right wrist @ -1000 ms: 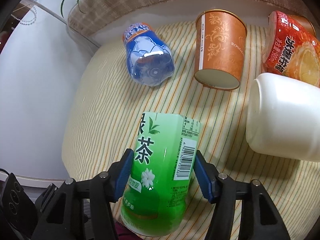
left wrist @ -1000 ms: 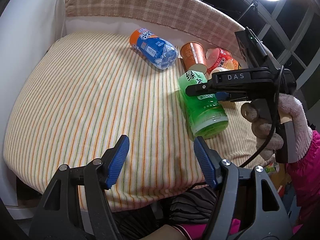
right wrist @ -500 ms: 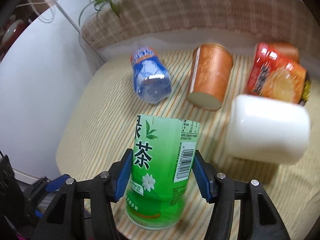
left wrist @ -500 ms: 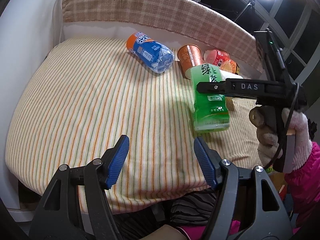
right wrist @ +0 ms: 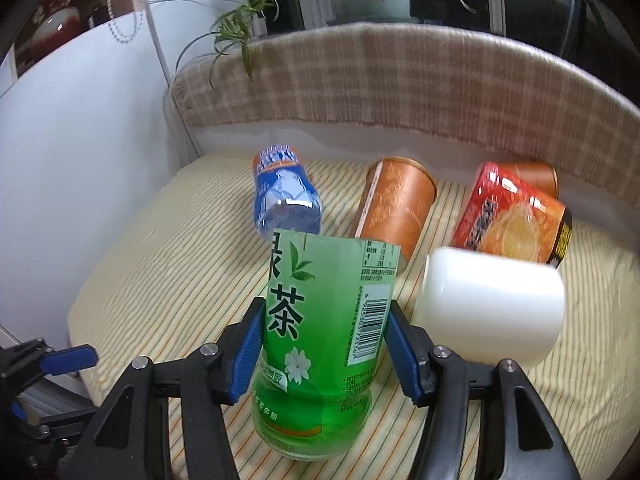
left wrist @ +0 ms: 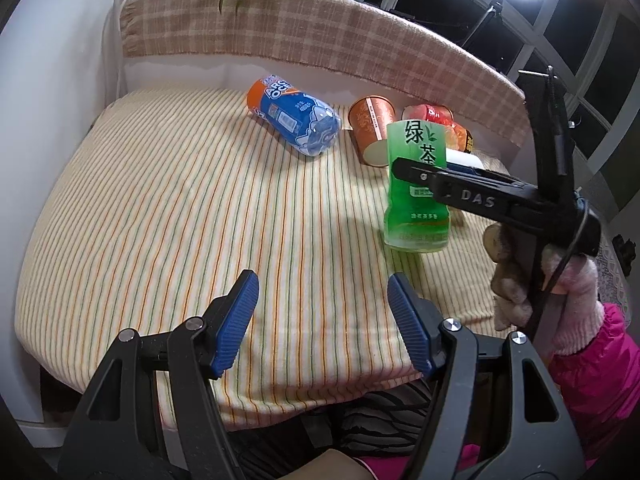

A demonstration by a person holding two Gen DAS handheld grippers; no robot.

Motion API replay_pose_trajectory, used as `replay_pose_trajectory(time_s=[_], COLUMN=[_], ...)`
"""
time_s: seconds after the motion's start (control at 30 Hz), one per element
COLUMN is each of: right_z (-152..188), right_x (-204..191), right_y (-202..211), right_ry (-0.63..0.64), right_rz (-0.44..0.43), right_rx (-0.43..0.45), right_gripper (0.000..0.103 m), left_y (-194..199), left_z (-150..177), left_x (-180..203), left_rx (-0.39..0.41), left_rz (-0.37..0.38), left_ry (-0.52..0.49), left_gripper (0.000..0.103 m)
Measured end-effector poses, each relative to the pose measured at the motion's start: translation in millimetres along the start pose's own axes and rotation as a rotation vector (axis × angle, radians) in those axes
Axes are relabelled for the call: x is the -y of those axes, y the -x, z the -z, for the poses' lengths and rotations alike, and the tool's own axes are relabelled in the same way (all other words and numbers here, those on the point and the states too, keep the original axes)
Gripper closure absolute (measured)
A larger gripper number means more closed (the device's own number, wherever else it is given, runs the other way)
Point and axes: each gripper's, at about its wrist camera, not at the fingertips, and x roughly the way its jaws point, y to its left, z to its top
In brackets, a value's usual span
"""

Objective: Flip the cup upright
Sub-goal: 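Rotate the bottle with the right tool to stand it on its base, then open the right tool and pull it back from the standing bottle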

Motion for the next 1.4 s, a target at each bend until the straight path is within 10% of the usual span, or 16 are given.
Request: replay_pose_trajectory(time_s=[1.4], right_z=[25.1], right_x=[-12.7], right_y=[10.7], right_ry=[0.020], right_rz=[0.032], right_rx=[0.106], right_gripper=[0.044], left_y=[-3.9], left_z=[5.3], left_x=[0.3], left_rx=[0.011], left_rz=[0.000], left_ry=[0.000], left_gripper=[0.034])
